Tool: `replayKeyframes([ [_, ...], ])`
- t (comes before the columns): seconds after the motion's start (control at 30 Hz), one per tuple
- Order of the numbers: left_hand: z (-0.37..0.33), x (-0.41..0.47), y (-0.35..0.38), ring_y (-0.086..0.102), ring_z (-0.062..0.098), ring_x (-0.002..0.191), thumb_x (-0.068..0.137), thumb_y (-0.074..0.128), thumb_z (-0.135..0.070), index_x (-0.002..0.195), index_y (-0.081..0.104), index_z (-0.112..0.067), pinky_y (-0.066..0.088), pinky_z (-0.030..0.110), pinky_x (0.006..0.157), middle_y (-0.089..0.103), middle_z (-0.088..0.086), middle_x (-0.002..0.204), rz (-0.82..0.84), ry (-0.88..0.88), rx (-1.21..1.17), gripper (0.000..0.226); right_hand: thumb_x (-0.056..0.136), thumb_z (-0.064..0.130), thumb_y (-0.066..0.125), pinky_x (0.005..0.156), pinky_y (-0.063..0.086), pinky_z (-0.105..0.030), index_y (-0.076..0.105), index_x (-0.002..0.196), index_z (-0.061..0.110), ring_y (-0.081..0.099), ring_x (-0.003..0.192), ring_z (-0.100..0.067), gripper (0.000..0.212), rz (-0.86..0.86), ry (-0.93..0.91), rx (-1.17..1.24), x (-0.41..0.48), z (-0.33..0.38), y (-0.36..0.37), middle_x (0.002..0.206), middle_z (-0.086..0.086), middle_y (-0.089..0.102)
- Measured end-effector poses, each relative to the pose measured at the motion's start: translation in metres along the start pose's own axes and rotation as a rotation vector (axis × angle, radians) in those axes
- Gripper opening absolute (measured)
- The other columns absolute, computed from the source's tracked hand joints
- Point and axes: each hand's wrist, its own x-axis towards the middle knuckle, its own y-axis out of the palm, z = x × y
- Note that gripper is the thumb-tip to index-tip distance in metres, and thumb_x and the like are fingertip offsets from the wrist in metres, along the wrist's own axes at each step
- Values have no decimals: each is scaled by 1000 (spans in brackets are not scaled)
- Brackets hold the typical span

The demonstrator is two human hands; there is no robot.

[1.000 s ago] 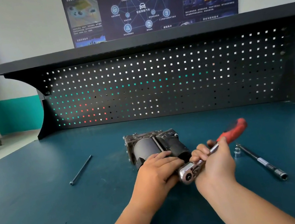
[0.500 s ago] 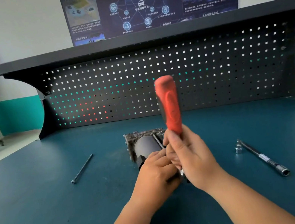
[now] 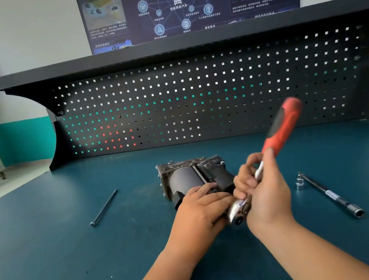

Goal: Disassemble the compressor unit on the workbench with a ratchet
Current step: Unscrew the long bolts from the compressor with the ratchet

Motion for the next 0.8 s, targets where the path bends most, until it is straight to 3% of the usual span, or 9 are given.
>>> replayKeyframes([
  [0.13, -2, 1, 1, 68, 22, 95, 72, 67, -13, 91, 74, -11, 53, 30, 77, 73, -5, 93, 5, -36, -8, 20, 97, 47, 42, 34, 25, -13, 45, 70, 17, 27, 31, -7, 40, -309, 124, 269, 6, 0, -6, 40, 7, 29],
  [0.23, -2, 1, 1, 68, 21, 94, 72, 67, -14, 90, 74, -11, 53, 30, 75, 73, -5, 93, -11, -34, -2, 20, 97, 46, 41, 34, 26, -13, 45, 72, 17, 27, 31, -7, 39, -328, 125, 275, 6, -1, -6, 40, 7, 29],
  [0.3, -3, 1, 0, 68, 21, 93, 76, 57, -19, 88, 74, -11, 48, 32, 78, 73, -6, 90, -35, -27, 2, 22, 98, 46, 39, 34, 25, -15, 45, 73, 17, 25, 32, -7, 38, -251, 97, 200, 6, 0, -4, 41, 7, 28],
  [0.37, -2, 1, 2, 68, 20, 90, 74, 62, -17, 84, 74, -10, 47, 30, 79, 73, -5, 86, -68, -28, 16, 17, 100, 42, 35, 34, 25, -16, 43, 74, 17, 24, 33, -6, 37, -127, 46, 70, 5, 0, -3, 41, 7, 28],
  [0.43, -3, 1, 3, 68, 19, 88, 66, 70, -10, 79, 74, -9, 50, 30, 76, 72, -4, 82, -79, -44, 21, 14, 101, 36, 31, 35, 26, -18, 41, 77, 15, 24, 35, -5, 34, 48, -33, -91, 3, 0, -1, 42, 8, 28],
  [0.57, -1, 1, 3, 63, 21, 87, 67, 57, -6, 69, 67, -6, 53, 30, 69, 68, 1, 77, -83, 18, -2, 11, 96, 36, 43, 42, 26, -16, 43, 80, 10, 28, 40, -3, 30, 427, -155, -367, -2, -2, 2, 46, 11, 34],
  [0.67, 0, 0, 3, 53, 16, 82, 59, 72, 4, 67, 67, -5, 49, 29, 65, 67, 1, 77, -91, 42, -35, 12, 90, 43, 43, 53, 32, -12, 49, 84, 18, 41, 48, 0, 26, 622, -312, -629, -5, -5, 1, 52, 16, 48],
  [0.73, 1, 0, 2, 51, 13, 80, 57, 74, 2, 64, 68, -5, 48, 29, 63, 68, 0, 75, -104, 38, -45, 12, 88, 46, 42, 56, 33, -12, 50, 84, 21, 44, 50, 1, 26, 646, -343, -676, -7, -5, 1, 54, 17, 50],
  [0.8, 1, 2, 1, 54, 13, 82, 64, 69, -3, 61, 66, -6, 50, 29, 63, 68, -2, 73, -104, 46, -44, 5, 92, 37, 44, 50, 28, -12, 48, 82, 13, 35, 44, 0, 26, 577, -268, -542, -8, -2, 2, 49, 13, 42],
])
